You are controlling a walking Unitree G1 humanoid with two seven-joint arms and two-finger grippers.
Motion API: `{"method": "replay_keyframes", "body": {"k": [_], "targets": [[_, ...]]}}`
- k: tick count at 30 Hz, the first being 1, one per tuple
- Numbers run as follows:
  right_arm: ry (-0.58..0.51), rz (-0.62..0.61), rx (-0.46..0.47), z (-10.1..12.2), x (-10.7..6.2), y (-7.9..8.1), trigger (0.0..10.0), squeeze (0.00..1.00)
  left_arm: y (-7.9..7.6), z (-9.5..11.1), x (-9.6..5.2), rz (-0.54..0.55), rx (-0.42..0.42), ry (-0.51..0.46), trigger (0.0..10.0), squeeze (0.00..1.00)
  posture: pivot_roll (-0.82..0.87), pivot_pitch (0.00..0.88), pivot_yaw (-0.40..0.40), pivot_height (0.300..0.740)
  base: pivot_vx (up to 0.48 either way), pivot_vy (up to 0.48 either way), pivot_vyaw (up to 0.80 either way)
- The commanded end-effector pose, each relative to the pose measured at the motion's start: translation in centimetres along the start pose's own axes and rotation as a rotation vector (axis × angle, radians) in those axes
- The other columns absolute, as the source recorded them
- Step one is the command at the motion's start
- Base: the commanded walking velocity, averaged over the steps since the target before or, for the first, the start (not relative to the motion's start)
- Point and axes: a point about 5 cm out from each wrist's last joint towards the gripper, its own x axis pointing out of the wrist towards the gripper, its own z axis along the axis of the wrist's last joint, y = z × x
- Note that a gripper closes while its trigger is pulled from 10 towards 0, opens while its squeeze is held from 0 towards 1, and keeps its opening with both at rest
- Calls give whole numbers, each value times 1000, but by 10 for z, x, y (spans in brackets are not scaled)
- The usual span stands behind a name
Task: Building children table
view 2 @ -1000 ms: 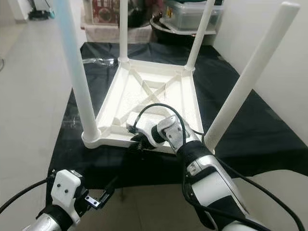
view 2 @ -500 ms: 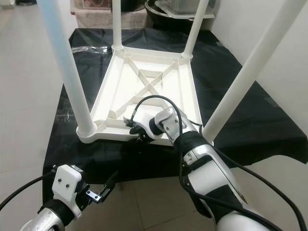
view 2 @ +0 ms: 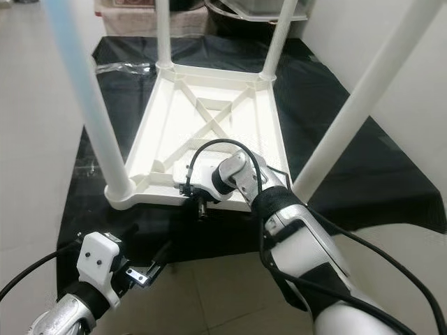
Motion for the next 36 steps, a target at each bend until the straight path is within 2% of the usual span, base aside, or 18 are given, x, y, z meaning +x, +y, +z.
{"method": "replay_keyframes", "body": {"k": [1, 2, 8, 10, 11, 14, 17, 23, 26, 27, 29, 30, 31, 32, 36], "targets": [[-43, 26, -120, 15, 0, -1, 0, 0, -3, -7, 0, 0, -8, 37, 10000, 0, 71, 194, -126, 740, 0, 0, 0], [-94, 19, -136, 22, 3, 0, 0, 0, -3, -6, 1, -2, -7, 33, 10000, 0, 69, 195, -127, 740, 0, 0, 0], [-146, 28, -171, 29, 6, 2, 0, 0, -4, -6, 2, -4, -8, 30, 10000, 0, 69, 196, -126, 740, 0, 0, 0], [-264, 71, -225, 43, 10, 8, 0, 0, -4, -6, 4, -9, -3, 28, 10000, 0, 69, 194, -127, 740, 0, 0, 0], [-277, 81, -239, 46, 10, 9, 0, 0, -5, -6, 4, -11, -1, 28, 10000, 0, 69, 194, -127, 740, 0, 0, 0], [-293, 84, -256, 49, 11, 9, 0, 0, -5, -6, 4, -11, 0, 28, 10000, 0, 68, 193, -127, 740, 0, 0, 0], [-296, 87, -313, 53, 13, 11, 0, 0, -5, -6, 5, -10, -1, 29, 10000, 0, 67, 192, -127, 740, 0, 0, 0], [-296, 85, -315, 54, 14, 11, 0, 0, -5, -7, 5, -10, -1, 29, 10000, 0, 67, 192, -127, 740, 0, 0, 0], [-290, 37, -311, 56, 15, 7, 0, 0, -5, -7, 5, -10, -2, 30, 10000, 0, 69, 183, -129, 740, 0, 0, 0], [-275, 5, -294, 56, 16, 4, 1098, 0, -6, -7, 4, -10, -3, 30, 10000, 0, 69, 180, -128, 740, 0, 0, 0], [-275, 5, -294, 56, 16, 4, 1098, 0, -6, -7, 4, -10, -3, 30, 10000, 0, 69, 180, -128, 740, 0, 0, 0], [-266, -29, -274, 57, 17, 1, 10000, 0, -6, -8, 4, -11, -3, 31, 10000, 0, 68, 177, -127, 740, 0, 0, 0], [-266, -29, -274, 57, 17, 1, 10000, 0, -6, -8, 4, -11, -3, 31, 10000, 0, 68, 177, -127, 740, 0, 0, 0], [-290, -131, -244, 65, 14, -8, 10000, 0, -6, -9, 5, -14, -3, 35, 10000, 0, 67, 171, -126, 740, 0, 0, 0], [-294, -164, -284, 66, 11, -10, 10000, 0, -6, -9, 5, -17, -4, 37, 10000, 0, 66, 167, -125, 740, 0, 0, 0]]}}
